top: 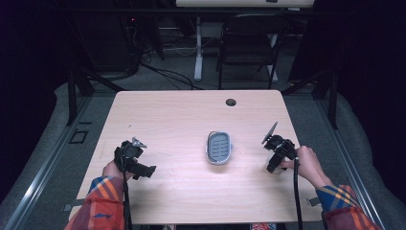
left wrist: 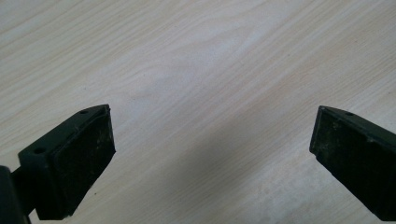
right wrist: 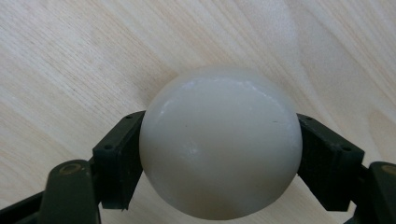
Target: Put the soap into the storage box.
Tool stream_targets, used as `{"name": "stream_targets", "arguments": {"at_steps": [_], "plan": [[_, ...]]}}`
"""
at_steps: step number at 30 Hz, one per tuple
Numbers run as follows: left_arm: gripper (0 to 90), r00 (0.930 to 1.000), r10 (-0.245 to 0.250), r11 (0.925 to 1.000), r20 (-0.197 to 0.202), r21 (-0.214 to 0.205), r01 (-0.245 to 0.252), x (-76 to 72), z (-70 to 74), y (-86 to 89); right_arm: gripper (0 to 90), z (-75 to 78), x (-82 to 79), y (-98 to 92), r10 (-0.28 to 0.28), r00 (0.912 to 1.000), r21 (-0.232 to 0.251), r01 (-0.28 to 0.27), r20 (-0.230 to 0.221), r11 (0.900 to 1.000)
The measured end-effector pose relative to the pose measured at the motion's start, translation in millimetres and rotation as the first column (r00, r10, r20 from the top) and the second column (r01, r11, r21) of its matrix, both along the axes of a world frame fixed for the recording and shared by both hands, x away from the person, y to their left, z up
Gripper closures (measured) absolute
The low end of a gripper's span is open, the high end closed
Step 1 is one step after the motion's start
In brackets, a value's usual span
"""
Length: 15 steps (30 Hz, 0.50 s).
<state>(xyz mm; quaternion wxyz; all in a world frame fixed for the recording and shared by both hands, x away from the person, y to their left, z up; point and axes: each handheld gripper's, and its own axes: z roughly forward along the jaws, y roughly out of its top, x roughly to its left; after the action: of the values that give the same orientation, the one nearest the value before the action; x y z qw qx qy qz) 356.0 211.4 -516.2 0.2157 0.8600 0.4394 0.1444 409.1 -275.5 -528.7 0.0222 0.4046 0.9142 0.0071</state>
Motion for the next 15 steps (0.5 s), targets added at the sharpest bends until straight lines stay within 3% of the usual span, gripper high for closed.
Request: {"name": "stream_targets", "arguments": {"at_steps": [11,13,15], "plan": [[0.1,1.0000,0.003,1.0000,0.004,0.002,-0.003,-0.3,-0.1,0.1,23.5,5.8,4.4,12.7,0.000,0.9998,0.036,-0.001,0.018,0.9994],[0.0,1.0000,0.002,1.0000,0.001,0.001,-0.002,-0.2,0.1,0.1,23.5,9.1,7.4,14.3,0.034,0.9994,0.007,-0.034,0.007,0.9994],[0.1,1.0000,0.001,1.0000,0.001,0.001,-0.001,-0.2,0.1,0.0,23.5,10.0,8.3,16.7,0.028,0.9995,0.015,-0.028,0.011,0.9995]]}}
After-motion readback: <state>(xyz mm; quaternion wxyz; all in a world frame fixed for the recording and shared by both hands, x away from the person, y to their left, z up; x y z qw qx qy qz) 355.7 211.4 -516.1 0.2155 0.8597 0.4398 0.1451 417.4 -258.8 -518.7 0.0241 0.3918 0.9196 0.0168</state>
